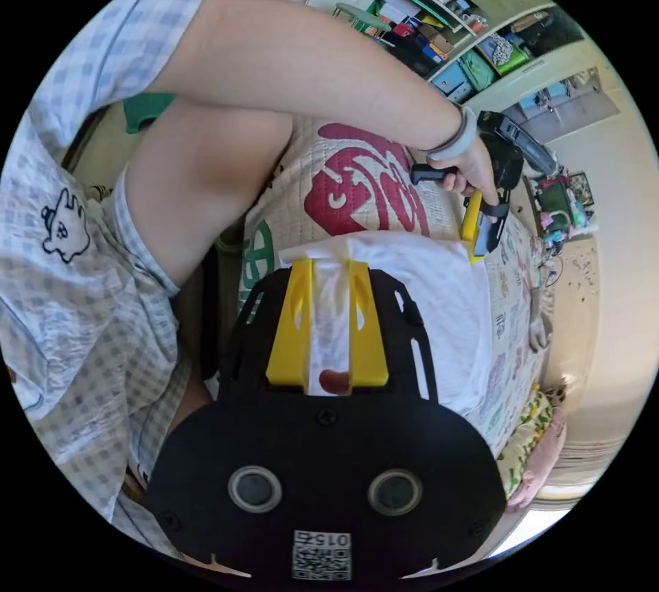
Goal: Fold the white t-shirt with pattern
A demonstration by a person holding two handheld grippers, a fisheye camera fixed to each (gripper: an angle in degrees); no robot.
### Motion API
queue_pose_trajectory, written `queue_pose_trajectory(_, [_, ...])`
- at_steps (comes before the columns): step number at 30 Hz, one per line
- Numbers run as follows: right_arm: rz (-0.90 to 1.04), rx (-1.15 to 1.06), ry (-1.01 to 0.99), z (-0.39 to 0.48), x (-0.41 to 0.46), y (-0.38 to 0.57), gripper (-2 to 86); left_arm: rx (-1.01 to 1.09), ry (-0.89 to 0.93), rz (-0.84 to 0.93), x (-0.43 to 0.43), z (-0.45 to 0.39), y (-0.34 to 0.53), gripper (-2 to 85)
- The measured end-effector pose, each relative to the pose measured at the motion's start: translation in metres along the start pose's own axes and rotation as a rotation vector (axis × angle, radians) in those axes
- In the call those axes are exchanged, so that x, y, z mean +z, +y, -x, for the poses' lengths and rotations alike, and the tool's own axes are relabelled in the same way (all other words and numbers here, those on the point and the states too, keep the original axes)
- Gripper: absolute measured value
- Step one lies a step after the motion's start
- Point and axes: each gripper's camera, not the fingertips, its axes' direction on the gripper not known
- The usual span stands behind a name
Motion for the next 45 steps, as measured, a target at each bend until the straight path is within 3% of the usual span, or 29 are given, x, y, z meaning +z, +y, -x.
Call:
queue_pose_trajectory(8, [-0.037, -0.007, 0.058, 0.041, -0.003, 0.007, 1.7, 0.054, -0.099, -0.044, -0.008, -0.019, -0.004, 2.2])
queue_pose_trajectory(16, [-0.212, 0.221, -0.093, -0.003, -0.038, 0.056, 5.6, 0.075, -0.167, -0.015, -0.012, -0.025, 0.010, 7.2])
queue_pose_trajectory(21, [-0.408, 0.504, -0.188, -0.056, -0.083, 0.153, 6.8, 0.190, -0.027, -0.016, -0.058, -0.049, 0.079, 8.4])
queue_pose_trajectory(25, [-0.388, 0.690, -0.241, -0.091, -0.088, 0.216, 9.5, 0.260, 0.102, -0.023, -0.068, -0.067, 0.133, 8.4])
queue_pose_trajectory(32, [-0.252, 0.852, -0.679, -0.161, -0.052, 0.275, 11.3, 0.235, 0.302, 0.057, -0.030, -0.066, 0.196, 9.2])
queue_pose_trajectory(41, [-0.184, 0.858, -0.573, -0.220, -0.082, 0.273, 0.4, 0.292, 0.190, 0.076, -0.017, -0.079, 0.179, 2.4])
queue_pose_trajectory(45, [-0.137, 0.838, -0.664, -0.246, -0.090, 0.286, -0.8, 0.287, 0.166, 0.070, -0.030, -0.067, 0.187, 0.3])
